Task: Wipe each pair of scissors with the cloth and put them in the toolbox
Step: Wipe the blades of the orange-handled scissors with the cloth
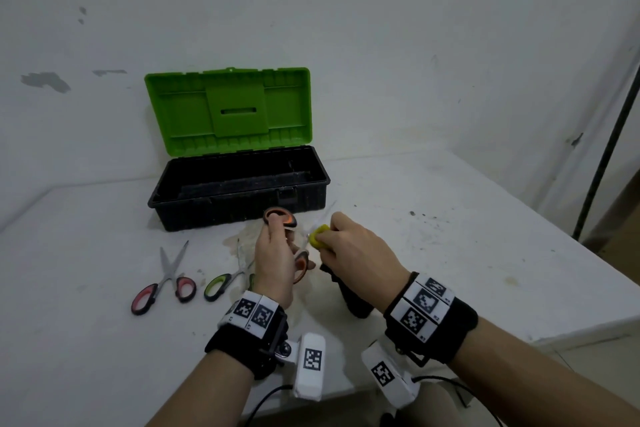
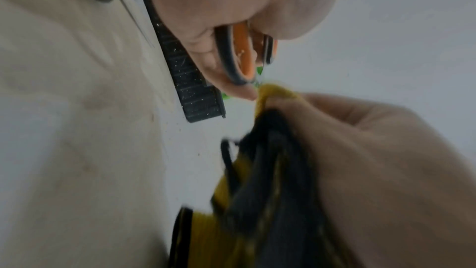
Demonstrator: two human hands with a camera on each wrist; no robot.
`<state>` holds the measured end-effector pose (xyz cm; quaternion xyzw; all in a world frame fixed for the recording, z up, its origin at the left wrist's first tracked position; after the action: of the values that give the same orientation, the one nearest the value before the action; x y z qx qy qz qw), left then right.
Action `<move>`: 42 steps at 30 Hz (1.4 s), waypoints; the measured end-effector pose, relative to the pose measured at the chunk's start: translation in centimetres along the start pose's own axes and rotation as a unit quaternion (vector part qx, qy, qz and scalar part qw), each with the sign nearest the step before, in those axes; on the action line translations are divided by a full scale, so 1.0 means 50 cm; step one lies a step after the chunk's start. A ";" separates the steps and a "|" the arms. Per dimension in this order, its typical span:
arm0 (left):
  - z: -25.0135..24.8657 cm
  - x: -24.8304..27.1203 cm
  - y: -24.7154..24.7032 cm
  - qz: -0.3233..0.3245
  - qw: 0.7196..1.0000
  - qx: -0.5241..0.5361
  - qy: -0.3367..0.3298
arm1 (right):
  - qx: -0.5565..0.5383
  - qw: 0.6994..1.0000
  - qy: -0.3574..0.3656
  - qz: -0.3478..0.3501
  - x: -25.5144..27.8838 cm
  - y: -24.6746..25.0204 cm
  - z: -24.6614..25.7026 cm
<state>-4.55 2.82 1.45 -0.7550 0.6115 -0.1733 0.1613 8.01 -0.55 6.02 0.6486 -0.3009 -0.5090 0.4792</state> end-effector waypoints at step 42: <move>0.007 -0.001 -0.015 0.045 0.999 0.007 0.013 | 0.018 0.995 0.092 -0.043 0.033 0.017 -0.013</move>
<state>-3.74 3.03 1.48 -0.7233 0.6455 -0.1800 0.1666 9.22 -2.11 6.19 0.7136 -0.2361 -0.4620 0.4707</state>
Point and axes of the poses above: each hand's wrist, its own x-axis away from the middle knuckle, its own y-axis out of the back of the hand, z = x × y, the point moved 4 cm from there along -x, towards the middle knuckle, and after that the axes turned 12 degrees about x, right-handed, at the moved point
